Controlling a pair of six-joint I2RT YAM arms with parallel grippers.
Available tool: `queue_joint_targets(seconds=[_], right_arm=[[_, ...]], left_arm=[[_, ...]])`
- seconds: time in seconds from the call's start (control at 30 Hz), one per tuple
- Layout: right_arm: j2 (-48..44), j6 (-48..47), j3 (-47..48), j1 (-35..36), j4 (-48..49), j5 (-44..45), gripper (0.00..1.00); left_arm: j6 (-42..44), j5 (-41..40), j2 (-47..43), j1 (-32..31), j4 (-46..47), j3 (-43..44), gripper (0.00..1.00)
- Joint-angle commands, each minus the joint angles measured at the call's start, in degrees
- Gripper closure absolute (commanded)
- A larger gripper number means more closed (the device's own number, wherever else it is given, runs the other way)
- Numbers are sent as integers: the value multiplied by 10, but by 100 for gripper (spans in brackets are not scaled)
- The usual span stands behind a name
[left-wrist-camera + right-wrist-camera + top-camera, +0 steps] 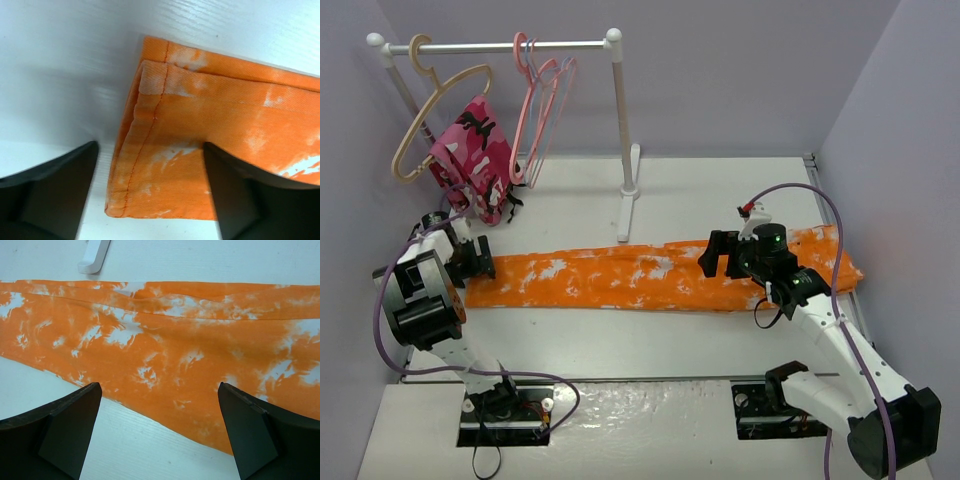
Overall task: Place the trousers on the hanger
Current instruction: Fold the trousers at the center of the board.
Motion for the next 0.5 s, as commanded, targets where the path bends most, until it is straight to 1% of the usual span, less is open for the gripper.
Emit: queue_joint_targets(seconds=[0.0, 0.03, 0.17, 0.27, 0.33, 0.47], right_arm=[[5, -12, 9, 4, 27, -6, 0], [4, -12, 9, 4, 27, -5, 0], [1, -13, 9, 4, 26, -3, 0], [-1, -14, 9, 4, 26, -3, 0], [-3, -15, 8, 4, 26, -2, 0], [-5, -17, 5, 5, 27, 5, 0]], left_arm=[[0, 61, 33, -6, -31, 7, 31], [1, 68, 37, -6, -33, 8, 37], [24, 85, 48, -6, -43, 13, 68], [32, 99, 54, -6, -49, 14, 96], [35, 101, 54, -6, -51, 13, 100], [36, 109, 37, -6, -47, 3, 100]])
